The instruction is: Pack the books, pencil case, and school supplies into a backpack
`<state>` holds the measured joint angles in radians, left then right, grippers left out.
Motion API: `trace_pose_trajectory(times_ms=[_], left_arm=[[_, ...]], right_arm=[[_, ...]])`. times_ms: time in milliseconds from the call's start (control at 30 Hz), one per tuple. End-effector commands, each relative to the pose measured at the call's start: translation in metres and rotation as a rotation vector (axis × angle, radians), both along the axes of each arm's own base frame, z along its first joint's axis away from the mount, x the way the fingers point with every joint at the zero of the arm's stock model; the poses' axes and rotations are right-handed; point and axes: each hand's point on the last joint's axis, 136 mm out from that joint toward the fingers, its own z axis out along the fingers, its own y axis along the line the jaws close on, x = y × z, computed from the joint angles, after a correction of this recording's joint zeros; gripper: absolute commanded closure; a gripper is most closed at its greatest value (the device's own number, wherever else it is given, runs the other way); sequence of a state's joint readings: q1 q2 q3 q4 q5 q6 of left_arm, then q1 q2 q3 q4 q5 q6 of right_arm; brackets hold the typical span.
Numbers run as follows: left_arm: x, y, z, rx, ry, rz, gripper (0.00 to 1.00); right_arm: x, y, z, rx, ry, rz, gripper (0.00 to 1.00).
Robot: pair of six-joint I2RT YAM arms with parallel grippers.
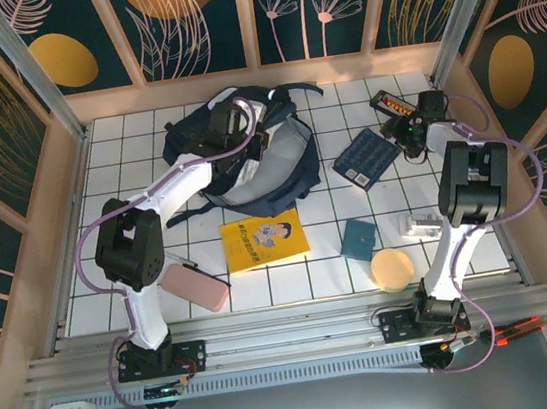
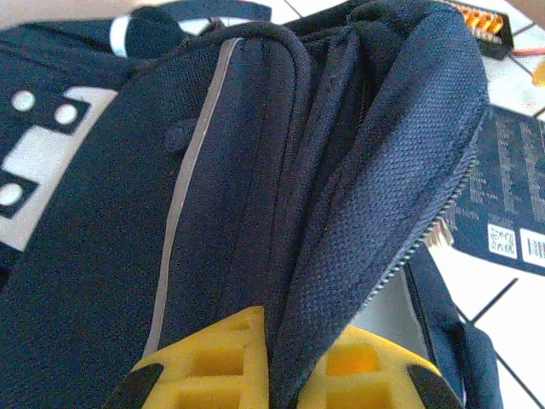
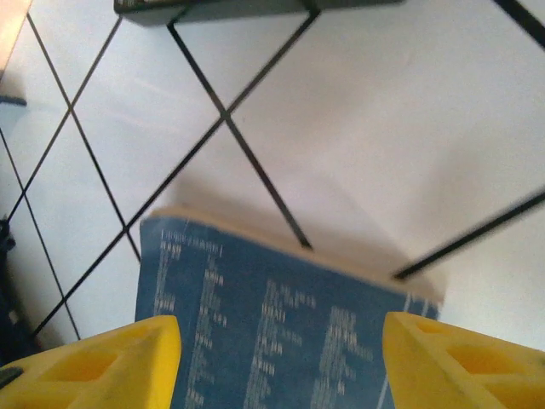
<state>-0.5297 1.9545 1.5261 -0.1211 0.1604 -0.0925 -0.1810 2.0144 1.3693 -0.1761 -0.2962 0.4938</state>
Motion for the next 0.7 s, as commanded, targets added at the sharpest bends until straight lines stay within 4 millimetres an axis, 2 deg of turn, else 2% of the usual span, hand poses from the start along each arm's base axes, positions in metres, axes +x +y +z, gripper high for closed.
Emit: trace_pose_trajectory(times_ms=[0,167,333,500,600,667], left_arm=[[-0.009,-0.008,0.015,-0.060,-0.006,-0.009,1.00],[-0.018,-0.016,0.005,-0.063,0.024,-0.024,1.00],[-0.023,-0.020,-0.002,-0.070,0.043,-0.035,1.00],[-0.023,-0.022,-0.004,-0.080,0.049,-0.039,1.00],[-0.021,-0.025,-0.003,-0.093,0.051,-0.040,1.00],[-0.021,-0.027,-0.004,-0.104,0.055,-0.044,1.00]], right_arm=[[0.027,-0.014,0.007,-0.070,-0.067,0.008,0.36],[0.043,-0.015,-0.015,-0.079,-0.030,0.072,0.36],[0.043,-0.005,-0.031,-0.020,0.006,0.158,0.36],[0.021,0.004,-0.033,0.004,0.062,0.228,0.38],[0.001,0.006,-0.030,0.009,0.085,0.239,0.39],[-0.015,0.016,-0.029,0.045,0.086,0.256,0.40]])
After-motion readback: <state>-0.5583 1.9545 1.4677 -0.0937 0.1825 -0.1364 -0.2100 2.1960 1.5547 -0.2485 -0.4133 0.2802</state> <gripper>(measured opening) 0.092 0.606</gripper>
